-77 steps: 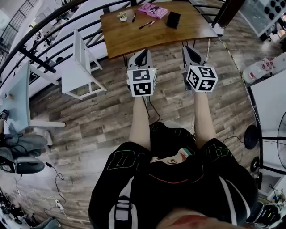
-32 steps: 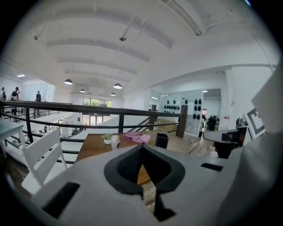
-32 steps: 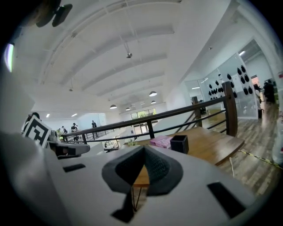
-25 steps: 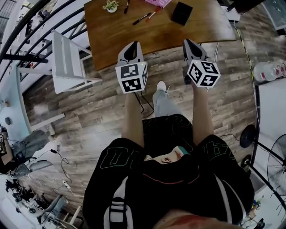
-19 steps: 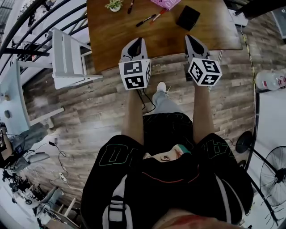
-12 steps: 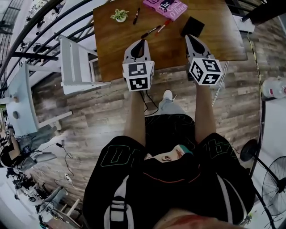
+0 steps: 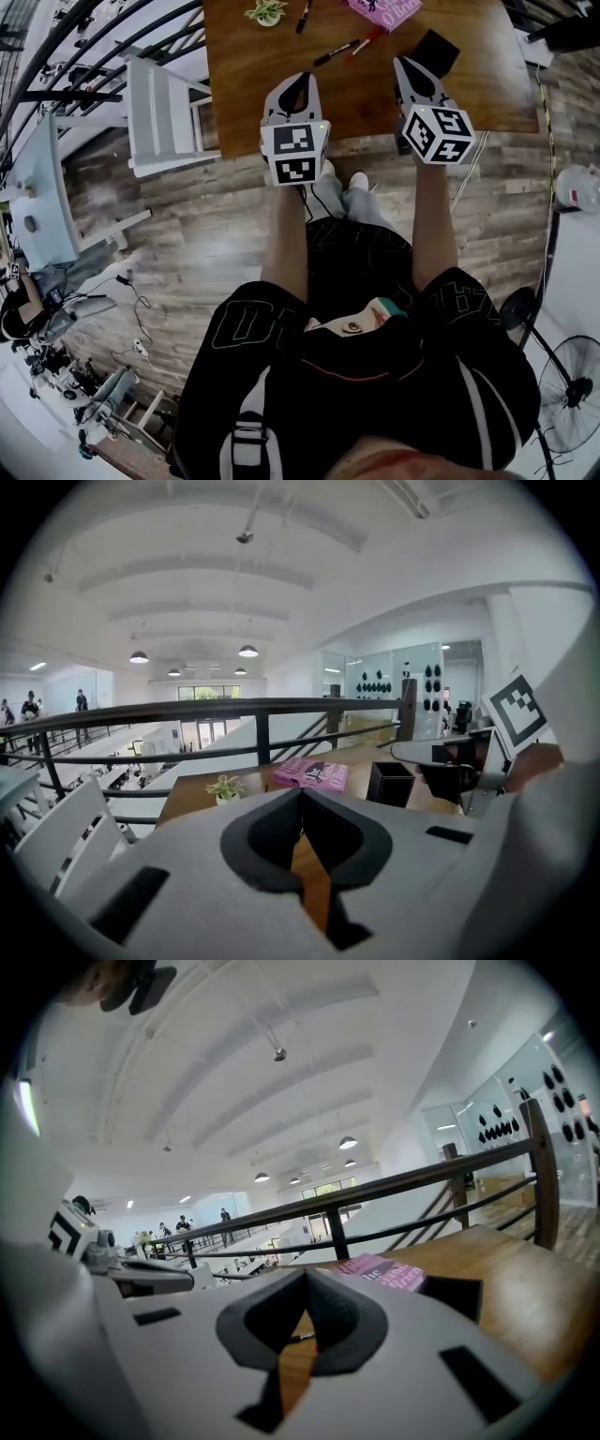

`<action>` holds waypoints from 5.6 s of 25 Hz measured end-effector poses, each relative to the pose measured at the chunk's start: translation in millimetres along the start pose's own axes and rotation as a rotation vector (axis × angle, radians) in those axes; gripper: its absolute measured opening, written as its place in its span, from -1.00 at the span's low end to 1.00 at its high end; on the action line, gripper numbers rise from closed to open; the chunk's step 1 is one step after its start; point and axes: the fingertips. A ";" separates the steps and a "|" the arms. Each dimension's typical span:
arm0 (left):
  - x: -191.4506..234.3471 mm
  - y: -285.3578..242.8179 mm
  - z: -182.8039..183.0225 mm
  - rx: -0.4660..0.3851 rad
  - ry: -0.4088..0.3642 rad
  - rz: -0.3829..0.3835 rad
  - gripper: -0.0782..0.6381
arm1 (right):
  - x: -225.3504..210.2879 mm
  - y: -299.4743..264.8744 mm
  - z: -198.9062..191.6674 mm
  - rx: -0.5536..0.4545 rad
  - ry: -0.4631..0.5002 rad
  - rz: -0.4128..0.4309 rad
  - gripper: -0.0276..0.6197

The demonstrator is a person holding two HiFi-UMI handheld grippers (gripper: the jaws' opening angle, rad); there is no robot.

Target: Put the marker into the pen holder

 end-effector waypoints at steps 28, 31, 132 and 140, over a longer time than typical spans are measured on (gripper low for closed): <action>107.4 -88.3 -25.0 -0.035 0.286 -0.057 -0.76 | 23.0 -150.3 -53.4 0.456 0.633 0.143 -0.90; 113.9 -95.5 -35.2 -0.023 0.315 -0.065 -0.76 | 23.6 -163.5 -69.8 0.536 0.745 0.176 -0.90; 2.3 -139.2 -1.4 0.044 0.195 -0.295 -0.76 | -28.2 -88.7 11.5 0.263 0.304 -0.018 -0.78; -22.5 -152.0 22.3 0.021 0.160 -0.317 -0.76 | -62.0 -60.7 45.6 0.134 0.206 -0.058 -0.78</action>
Point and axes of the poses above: the fingertips, and each gripper's own axes: y backward along the fingers, x to its left, z out of its top, and after that the axes turned 3 degrees about -y, right-handed
